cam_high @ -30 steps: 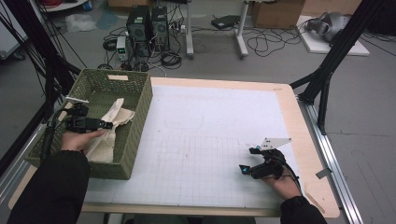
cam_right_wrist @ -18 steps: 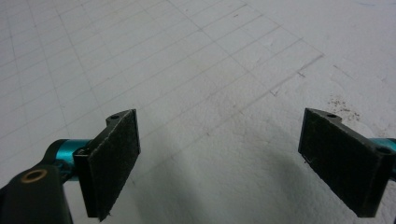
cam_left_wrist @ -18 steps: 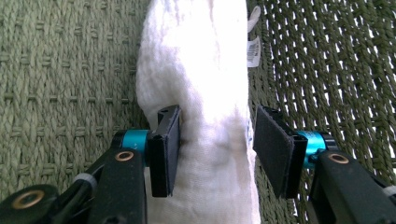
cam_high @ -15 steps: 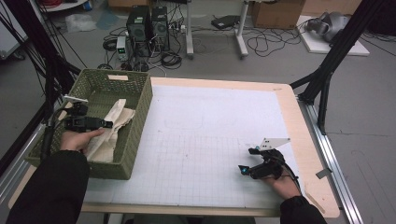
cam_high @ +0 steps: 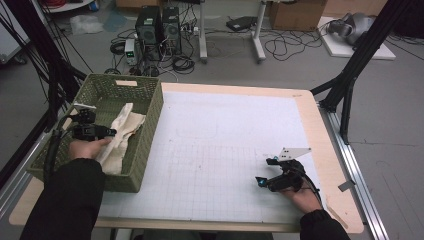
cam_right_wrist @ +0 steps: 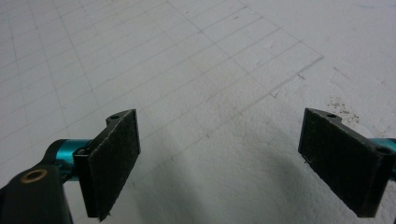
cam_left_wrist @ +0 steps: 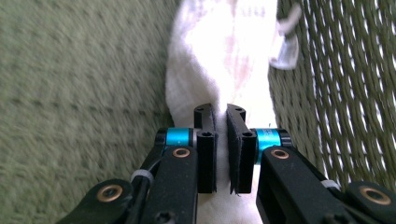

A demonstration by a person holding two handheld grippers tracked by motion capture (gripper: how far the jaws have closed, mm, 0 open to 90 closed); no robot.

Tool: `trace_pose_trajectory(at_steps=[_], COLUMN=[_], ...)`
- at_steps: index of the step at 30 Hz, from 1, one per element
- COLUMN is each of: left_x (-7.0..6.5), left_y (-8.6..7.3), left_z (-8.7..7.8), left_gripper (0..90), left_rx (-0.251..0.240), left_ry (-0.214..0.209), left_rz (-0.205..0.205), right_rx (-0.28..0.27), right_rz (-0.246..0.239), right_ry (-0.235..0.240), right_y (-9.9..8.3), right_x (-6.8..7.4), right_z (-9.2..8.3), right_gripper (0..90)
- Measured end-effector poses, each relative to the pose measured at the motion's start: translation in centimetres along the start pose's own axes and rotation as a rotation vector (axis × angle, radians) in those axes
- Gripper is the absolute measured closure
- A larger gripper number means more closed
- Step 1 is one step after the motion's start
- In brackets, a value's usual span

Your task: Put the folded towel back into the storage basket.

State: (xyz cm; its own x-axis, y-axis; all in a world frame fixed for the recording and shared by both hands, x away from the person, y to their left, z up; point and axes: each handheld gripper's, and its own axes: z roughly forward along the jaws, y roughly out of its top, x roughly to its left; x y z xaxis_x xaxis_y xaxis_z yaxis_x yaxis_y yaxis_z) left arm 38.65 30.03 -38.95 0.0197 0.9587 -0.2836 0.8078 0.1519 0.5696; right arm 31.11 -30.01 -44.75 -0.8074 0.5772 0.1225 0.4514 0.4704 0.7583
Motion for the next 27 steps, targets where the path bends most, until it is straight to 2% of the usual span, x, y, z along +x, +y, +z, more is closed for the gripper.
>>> trace_pose_trajectory(at_steps=[1,4,6,8,10,12,15,19,20,25,27], left_x=[0.0,0.2,0.1,0.1,0.1,0.2,0.1,-0.1,-0.1,-0.3,-0.3], left_y=[-0.1,-0.4,-0.2,0.0,0.1,0.1,0.1,0.2,0.1,-0.2,-0.2], left_z=[0.2,0.8,0.4,-0.2,-0.7,-0.9,-1.4,-1.6,-1.5,-0.5,-0.1], left_gripper=[80.0,62.4,59.0,58.9,58.9,59.2,60.4,62.2,62.2,62.5,71.1], left_rx=[0.014,0.087,0.069,0.048,0.053,0.066,0.084,0.140,0.156,0.220,0.230], left_ry=[-0.021,-0.074,-0.087,-0.101,-0.112,-0.111,-0.120,-0.133,-0.142,-0.121,-0.107], left_rz=[-0.005,-0.032,-0.014,-0.003,0.016,0.041,0.101,0.169,0.172,0.188,0.176], right_rx=[0.000,0.002,0.000,-0.003,0.000,-0.002,-0.001,0.002,0.003,0.001,0.001], right_rz=[-0.002,-0.001,-0.003,0.000,-0.004,-0.009,-0.005,-0.001,-0.004,-0.001,-0.002], right_ry=[-0.001,0.001,0.001,0.001,0.002,0.000,-0.001,-0.004,-0.006,-0.005,-0.005], right_y=[0.0,0.0,0.0,0.0,0.0,0.0,0.0,0.0,0.0,0.0,0.0], right_x=[0.0,0.0,0.0,0.0,0.0,0.0,0.0,0.0,0.0,0.0,0.0], right_z=[0.0,0.0,0.0,0.0,0.0,0.0,-0.1,0.0,0.0,0.0,0.0], right_gripper=[12.0,12.0,12.0,12.0,12.0,12.0,12.0,12.0,12.0,12.0,12.0])
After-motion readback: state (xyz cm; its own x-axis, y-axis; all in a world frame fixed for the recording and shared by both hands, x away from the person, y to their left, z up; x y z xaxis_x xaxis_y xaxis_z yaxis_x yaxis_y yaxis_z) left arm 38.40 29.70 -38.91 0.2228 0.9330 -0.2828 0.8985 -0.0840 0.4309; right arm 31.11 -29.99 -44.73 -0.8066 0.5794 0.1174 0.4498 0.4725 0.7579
